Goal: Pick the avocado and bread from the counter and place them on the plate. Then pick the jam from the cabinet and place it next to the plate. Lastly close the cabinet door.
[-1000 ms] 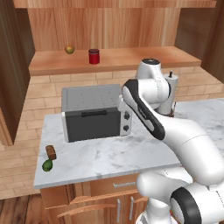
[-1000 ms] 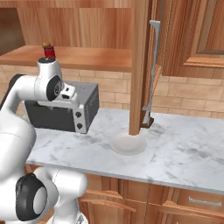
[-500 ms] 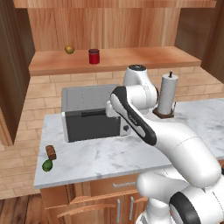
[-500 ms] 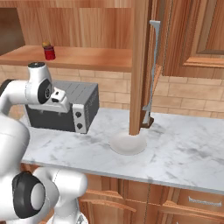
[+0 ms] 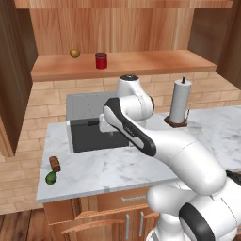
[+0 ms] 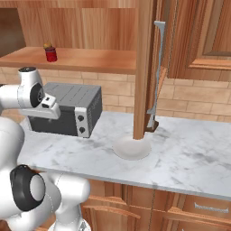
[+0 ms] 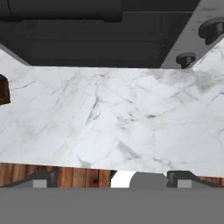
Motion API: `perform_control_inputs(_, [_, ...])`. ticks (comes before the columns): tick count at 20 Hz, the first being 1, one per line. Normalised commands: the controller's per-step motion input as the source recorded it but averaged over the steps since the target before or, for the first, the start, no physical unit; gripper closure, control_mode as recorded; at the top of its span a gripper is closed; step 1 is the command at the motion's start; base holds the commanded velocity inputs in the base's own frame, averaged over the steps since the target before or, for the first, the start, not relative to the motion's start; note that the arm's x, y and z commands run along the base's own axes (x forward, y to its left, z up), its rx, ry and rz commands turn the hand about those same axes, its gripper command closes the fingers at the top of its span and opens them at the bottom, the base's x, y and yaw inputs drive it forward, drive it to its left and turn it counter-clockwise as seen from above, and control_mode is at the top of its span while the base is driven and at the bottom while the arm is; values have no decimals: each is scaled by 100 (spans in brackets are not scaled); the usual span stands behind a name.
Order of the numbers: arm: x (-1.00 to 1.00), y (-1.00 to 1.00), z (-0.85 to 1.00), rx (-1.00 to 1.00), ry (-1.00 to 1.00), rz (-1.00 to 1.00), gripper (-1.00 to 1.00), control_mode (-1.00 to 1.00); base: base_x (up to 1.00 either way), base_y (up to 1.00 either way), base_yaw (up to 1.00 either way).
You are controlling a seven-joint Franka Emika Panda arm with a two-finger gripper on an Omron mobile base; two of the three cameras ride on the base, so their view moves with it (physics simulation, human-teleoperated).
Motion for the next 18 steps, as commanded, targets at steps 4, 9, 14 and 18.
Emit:
perform_control_inputs(4, [0, 50, -16, 0, 4, 0, -100, -100, 0, 0, 0])
perform_control_inputs(9, [0, 48, -16, 0, 3, 0, -100, -100, 0, 0, 0])
perform_control_inputs(14, [0, 48, -18, -1, 2, 0, -100, -100, 0, 0, 0])
perform_control_inputs(18, [0, 45, -19, 0, 3, 0, -100, -100, 0, 0, 0])
